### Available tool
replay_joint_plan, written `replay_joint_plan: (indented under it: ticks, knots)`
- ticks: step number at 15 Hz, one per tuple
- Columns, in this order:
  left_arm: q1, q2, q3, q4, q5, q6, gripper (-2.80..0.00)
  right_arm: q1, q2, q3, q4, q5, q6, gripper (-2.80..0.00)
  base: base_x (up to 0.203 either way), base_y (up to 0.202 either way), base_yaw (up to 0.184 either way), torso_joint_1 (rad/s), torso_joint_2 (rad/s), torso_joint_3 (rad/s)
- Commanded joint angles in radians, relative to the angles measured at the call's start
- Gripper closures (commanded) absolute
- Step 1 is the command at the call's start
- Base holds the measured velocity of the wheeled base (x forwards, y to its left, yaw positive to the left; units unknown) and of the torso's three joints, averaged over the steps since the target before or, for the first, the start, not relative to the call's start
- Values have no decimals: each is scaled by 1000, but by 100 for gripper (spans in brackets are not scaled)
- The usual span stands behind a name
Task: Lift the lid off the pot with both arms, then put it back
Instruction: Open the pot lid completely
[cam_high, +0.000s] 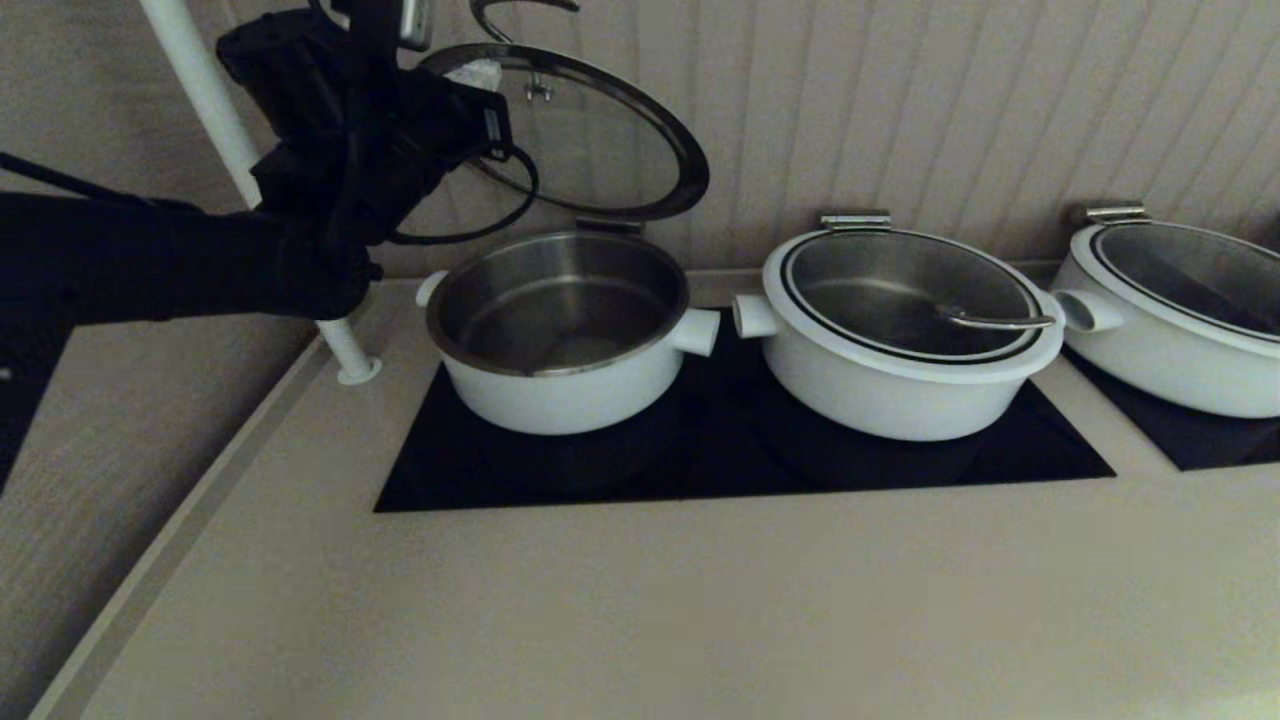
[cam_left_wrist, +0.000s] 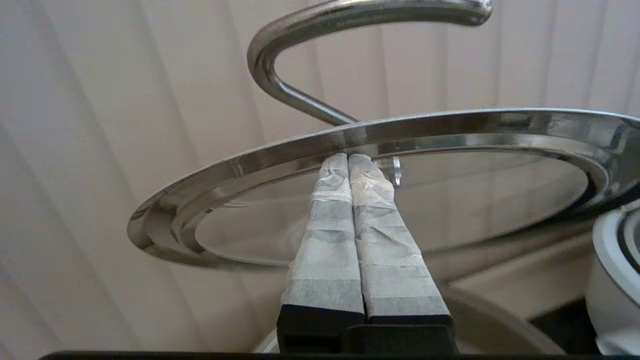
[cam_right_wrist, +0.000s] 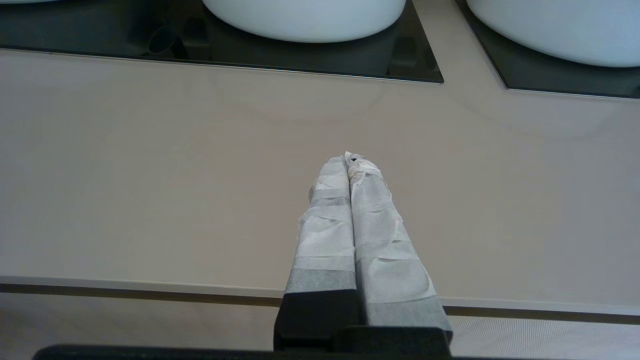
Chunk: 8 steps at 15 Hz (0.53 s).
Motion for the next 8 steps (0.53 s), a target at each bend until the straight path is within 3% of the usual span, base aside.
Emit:
replay_joint_plan:
  ticks: [1, 8]
  knots:
    - [0, 41, -56, -5, 0, 0, 0, 0, 1, 0, 0, 1, -1, 0, 0, 0, 0, 0, 0, 0]
    - [0, 42, -78, -4, 1, 0, 0, 0, 1, 0, 0, 1, -1, 0, 0, 0, 0, 0, 0, 0]
